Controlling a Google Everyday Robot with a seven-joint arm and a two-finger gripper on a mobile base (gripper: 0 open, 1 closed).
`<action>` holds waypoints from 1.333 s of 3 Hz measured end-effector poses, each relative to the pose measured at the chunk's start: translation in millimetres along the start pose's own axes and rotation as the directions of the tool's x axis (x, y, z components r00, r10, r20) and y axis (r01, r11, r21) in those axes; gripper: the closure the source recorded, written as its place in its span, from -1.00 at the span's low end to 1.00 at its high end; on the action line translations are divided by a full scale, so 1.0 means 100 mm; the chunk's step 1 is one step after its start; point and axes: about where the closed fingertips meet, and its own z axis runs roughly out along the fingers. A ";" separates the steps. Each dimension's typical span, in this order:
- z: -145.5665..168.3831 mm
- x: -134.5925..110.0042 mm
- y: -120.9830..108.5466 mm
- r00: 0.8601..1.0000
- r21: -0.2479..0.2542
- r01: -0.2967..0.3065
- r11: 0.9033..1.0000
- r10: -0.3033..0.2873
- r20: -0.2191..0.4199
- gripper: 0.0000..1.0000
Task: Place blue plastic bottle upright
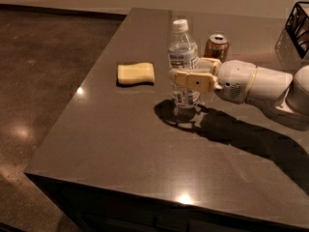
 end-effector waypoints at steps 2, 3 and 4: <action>-0.09 0.03 -0.08 0.995 0.067 0.039 0.997 -0.045 0.085 1.00; -0.10 0.03 -0.09 0.992 0.090 0.066 0.994 -0.074 0.098 0.66; -0.09 0.07 -0.11 0.991 0.102 0.074 0.992 -0.085 0.108 0.19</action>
Offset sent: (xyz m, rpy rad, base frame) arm 0.0034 -0.0234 -0.0048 0.0477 -0.1256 -0.1246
